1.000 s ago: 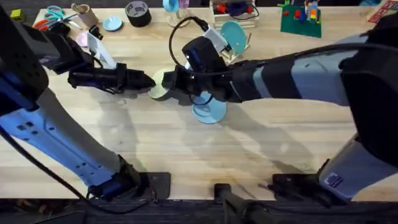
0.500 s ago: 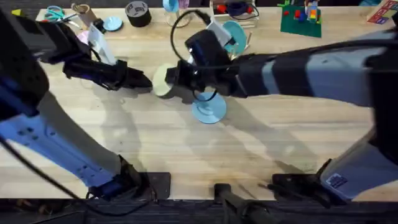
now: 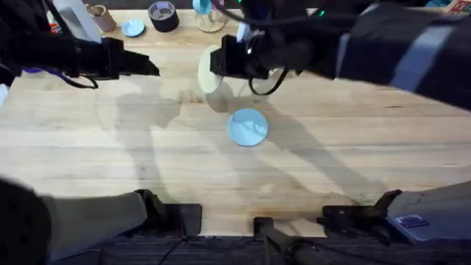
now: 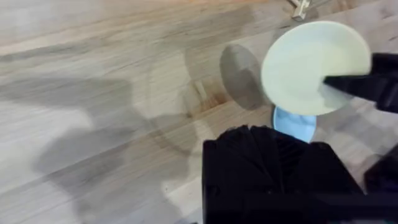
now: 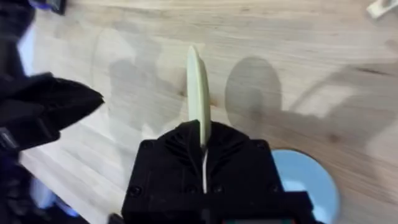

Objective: Pick up the plates from the table one by one and place each into a slot on the dish rack.

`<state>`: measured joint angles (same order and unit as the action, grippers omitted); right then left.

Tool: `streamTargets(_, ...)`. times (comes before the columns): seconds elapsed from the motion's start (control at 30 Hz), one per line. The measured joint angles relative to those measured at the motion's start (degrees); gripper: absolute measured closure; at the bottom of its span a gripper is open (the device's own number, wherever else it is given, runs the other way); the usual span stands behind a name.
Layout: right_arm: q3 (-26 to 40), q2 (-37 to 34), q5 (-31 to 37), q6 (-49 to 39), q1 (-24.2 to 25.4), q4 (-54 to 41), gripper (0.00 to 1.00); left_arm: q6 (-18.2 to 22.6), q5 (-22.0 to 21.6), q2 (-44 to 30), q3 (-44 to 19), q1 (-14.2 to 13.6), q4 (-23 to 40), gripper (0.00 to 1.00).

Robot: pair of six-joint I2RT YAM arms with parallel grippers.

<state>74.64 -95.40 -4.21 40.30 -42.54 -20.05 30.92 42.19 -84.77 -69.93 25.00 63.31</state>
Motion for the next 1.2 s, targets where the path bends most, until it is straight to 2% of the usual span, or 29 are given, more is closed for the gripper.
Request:
streamTargets(0.1,4.8,0.5,1.0,-4.4,0.2,-8.0,0.97,-2.2,-3.3,4.8,0.0,-2.8,0.0,0.961)
streamTargets(0.23,10.8,0.5,1.7,-11.2,0.9,-17.5,0.97,-6.2,-9.1,11.2,0.0,-8.7,0.2,0.962)
streamTargets(0.27,14.7,0.5,1.9,-16.1,2.4,-24.8,0.97,-8.9,-13.2,15.3,0.0,-13.1,0.2,0.96)
streamTargets(0.33,17.3,0.5,1.9,-19.5,3.9,-29.3,0.97,-10.7,-15.9,17.8,0.0,-16.3,0.2,0.96)
streamTargets(0.37,21.7,0.5,1.9,-25.3,7.0,-35.9,0.97,-13.2,-19.3,20.7,0.0,-21.2,0.1,0.96)
streamTargets(0.57,28.5,0.5,2.4,-36.9,13.4,-42.5,0.97,-16.0,-23.8,22.8,0.0,-31.0,-1.6,0.96)
streamTargets(0.8,29.9,0.6,2.9,-46.1,18.6,-44.0,0.97,-18.0,-30.7,22.8,0.0,-40.9,-5.0,0.961)
streamTargets(0.9,29.9,0.6,3.0,-48.8,20.1,-44.3,0.97,-18.7,-33.4,22.8,0.0,-44.4,-6.8,0.961)
streamTargets(1.0,29.9,0.6,3.0,-50.7,21.3,-44.3,0.97,-19.0,-35.0,22.8,0.0,-46.8,-8.1,0.96)
streamTargets(1.17,29.9,0.6,3.0,-52.6,21.8,-44.3,0.97,-19.2,-36.5,22.8,0.0,-47.4,-9.2,0.947)
streamTargets(1.2,29.9,0.6,3.0,-52.8,21.8,-44.3,0.97,-19.2,-36.8,22.8,0.0,-47.4,-9.4,0.875)
